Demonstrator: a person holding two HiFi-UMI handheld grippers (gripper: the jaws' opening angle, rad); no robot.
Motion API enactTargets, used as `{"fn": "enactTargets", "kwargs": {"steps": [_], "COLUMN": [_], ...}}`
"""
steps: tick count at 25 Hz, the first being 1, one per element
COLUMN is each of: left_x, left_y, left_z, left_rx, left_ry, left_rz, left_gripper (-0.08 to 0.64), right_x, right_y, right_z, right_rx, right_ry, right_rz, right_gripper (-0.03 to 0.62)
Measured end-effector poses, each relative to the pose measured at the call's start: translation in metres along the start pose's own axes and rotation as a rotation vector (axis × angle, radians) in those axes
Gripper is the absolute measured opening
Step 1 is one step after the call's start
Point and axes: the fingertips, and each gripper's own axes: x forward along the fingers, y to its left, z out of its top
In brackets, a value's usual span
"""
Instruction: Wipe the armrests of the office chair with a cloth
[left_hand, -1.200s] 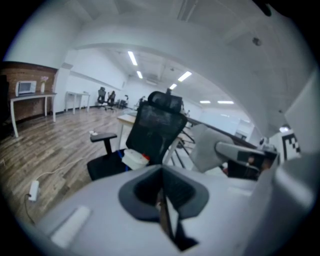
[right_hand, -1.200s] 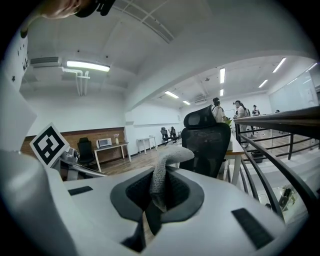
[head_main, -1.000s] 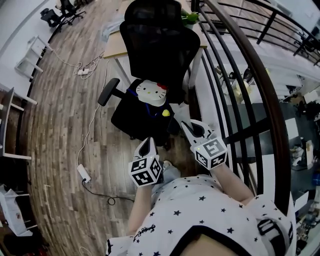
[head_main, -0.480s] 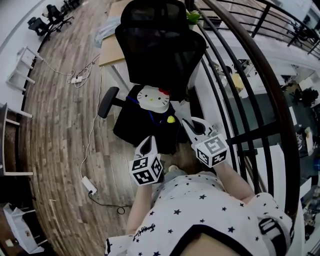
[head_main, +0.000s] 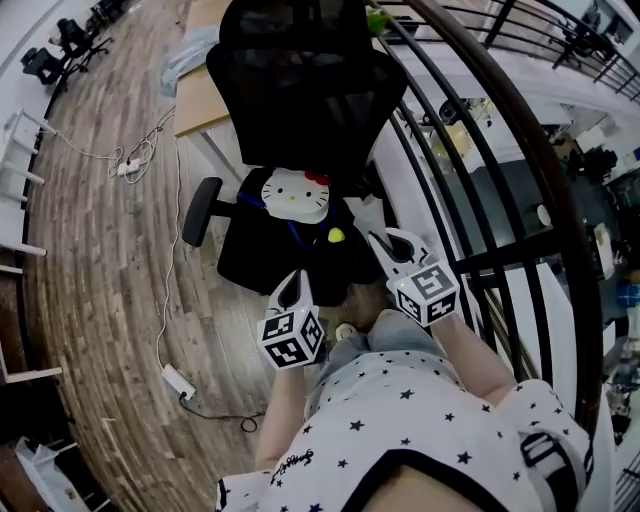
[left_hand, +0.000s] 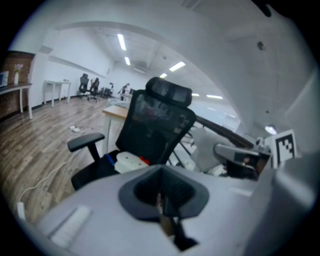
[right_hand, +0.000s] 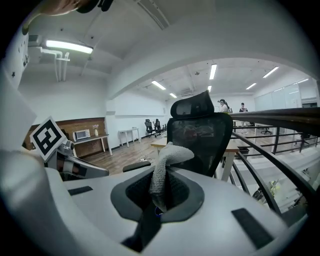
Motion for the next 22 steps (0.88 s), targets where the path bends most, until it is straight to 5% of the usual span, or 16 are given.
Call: {"fn": "enactTargets", "kwargs": {"steps": [13, 22], "left_x": [0.025, 0.053], "left_y": [0.009, 0.013], "left_z": [-0.025, -0.037], "left_rx": [-0.048, -0.075], "left_ry": [0.071, 0.127], "left_rz": [0.039, 0.074], "left_gripper": [0.003, 0.003], "right_x": [0.024, 0.062], "right_y": [-0.077, -0.123], "right_z": [-0.057, -0.102], "right_rx": [-0.002, -0.050], "right_ry": [0.136, 0.262], "right_rz": [-0.131, -0.122], "right_gripper": [0.026, 0.026]}}
